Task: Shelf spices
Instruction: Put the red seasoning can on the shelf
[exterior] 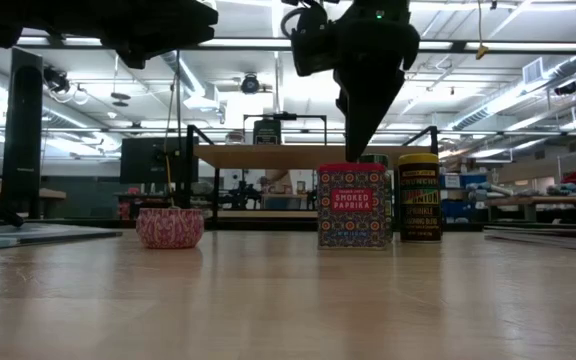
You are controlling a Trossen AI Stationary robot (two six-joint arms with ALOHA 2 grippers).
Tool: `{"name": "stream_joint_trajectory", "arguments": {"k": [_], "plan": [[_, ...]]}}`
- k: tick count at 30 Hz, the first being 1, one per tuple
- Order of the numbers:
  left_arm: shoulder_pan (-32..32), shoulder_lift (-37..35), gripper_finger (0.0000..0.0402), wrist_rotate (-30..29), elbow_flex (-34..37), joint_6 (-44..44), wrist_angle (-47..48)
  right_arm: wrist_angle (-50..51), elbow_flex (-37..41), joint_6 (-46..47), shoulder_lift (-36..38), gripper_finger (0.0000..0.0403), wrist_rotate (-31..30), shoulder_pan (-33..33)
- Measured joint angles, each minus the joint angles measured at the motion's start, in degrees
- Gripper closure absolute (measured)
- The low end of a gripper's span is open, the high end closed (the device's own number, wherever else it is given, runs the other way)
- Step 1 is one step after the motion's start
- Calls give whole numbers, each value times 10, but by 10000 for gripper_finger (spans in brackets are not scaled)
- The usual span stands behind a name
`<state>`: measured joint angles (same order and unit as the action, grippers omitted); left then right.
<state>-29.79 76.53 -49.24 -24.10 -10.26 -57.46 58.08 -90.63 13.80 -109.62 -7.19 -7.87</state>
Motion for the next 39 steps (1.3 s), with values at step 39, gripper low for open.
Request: {"name": "stream_joint_trajectory", "arguments": {"k": [39], "plan": [[0, 0, 200, 12, 0, 1, 2, -56, -74, -32, 3, 159, -82, -10]]}}
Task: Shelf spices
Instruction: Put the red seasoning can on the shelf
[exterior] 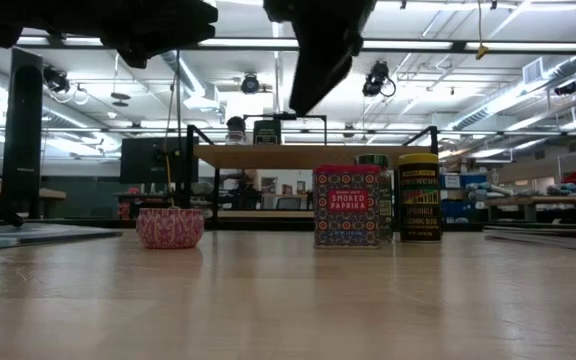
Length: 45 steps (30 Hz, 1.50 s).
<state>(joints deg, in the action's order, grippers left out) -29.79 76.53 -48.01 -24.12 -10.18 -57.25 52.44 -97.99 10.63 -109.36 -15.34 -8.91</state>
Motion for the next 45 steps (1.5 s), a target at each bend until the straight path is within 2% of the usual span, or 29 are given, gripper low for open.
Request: {"name": "stream_joint_trajectory", "arguments": {"k": [5, 11, 21, 24, 40, 45], "plan": [[0, 0, 200, 1, 0, 1, 3, 13, -7, 4, 0, 165, 8, 0], [0, 0, 200, 1, 0, 3, 7, 107, -7, 39, -1, 150, 87, 0], [0, 0, 200, 1, 0, 11, 6, 94, -1, 11, -1, 31, 96, 2], [0, 0, 200, 1, 0, 12, 6, 82, 13, 12, -2, 8, 96, 8], [0, 0, 200, 3, 0, 12, 11, -15, 128, 19, -3, 10, 120, 26], [0, 0, 200, 3, 0, 13, 14, -32, 152, 17, -3, 22, 121, 31]]}}
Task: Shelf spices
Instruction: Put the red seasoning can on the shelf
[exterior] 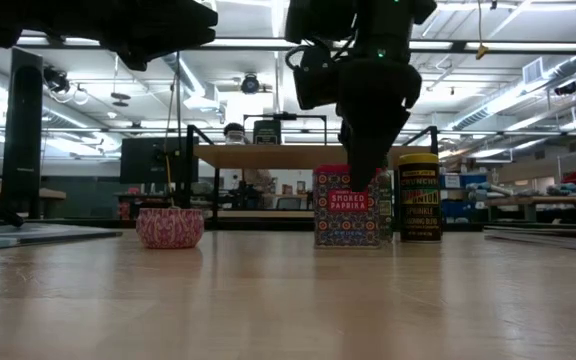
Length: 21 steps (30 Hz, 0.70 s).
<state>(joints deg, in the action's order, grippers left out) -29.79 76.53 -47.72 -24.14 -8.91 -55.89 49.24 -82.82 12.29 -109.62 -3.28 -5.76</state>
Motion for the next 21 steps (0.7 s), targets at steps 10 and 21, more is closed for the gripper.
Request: {"name": "stream_joint_trajectory", "arguments": {"k": [10, 21], "plan": [[0, 0, 200, 0, 0, 0, 2, -12, 10, -17, 0, 106, 28, 1], [0, 0, 200, 0, 0, 4, 14, -12, 10, -20, 0, 188, 49, 1]]}}
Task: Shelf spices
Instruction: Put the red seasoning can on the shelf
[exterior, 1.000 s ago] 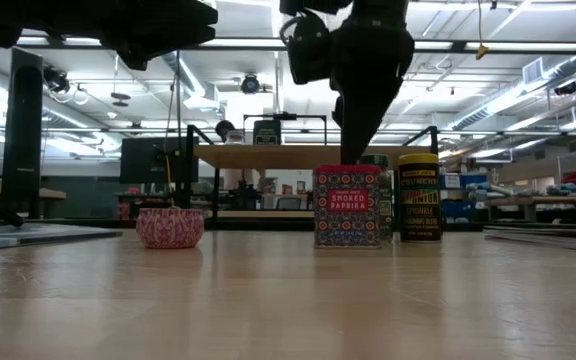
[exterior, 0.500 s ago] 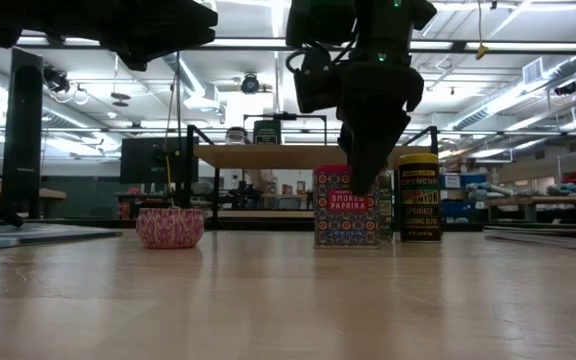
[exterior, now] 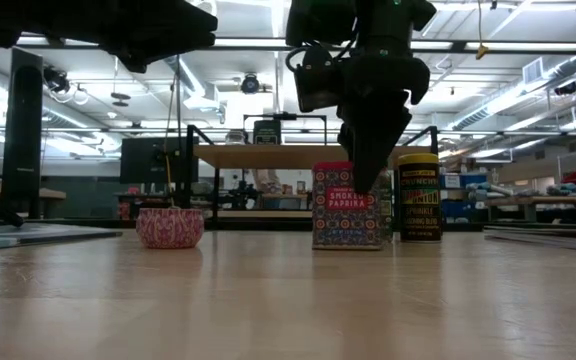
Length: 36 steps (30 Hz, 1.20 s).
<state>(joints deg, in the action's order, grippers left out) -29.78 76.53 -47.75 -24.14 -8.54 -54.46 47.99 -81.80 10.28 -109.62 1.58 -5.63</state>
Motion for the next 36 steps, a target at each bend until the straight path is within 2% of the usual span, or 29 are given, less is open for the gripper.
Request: {"name": "stream_joint_trajectory", "arguments": {"k": [7, 14, 18, 27, 31, 36], "plan": [[0, 0, 200, -1, 0, -1, 2, 43, -44, 0, 0, 188, 0, -2], [0, 0, 200, -4, 0, -1, 4, 146, -178, -63, 0, 188, -61, -11], [0, 0, 200, -3, 0, -1, 4, 212, -269, -122, 1, 188, -90, 4], [0, 0, 200, -3, 0, 0, 4, 276, -406, -235, 2, 182, -101, 106], [0, 0, 200, -3, 0, 0, 4, 294, -421, -288, 2, 186, -104, 179], [0, 0, 200, -3, 0, -1, 4, 288, -422, -361, 2, 186, -65, 271]]}}
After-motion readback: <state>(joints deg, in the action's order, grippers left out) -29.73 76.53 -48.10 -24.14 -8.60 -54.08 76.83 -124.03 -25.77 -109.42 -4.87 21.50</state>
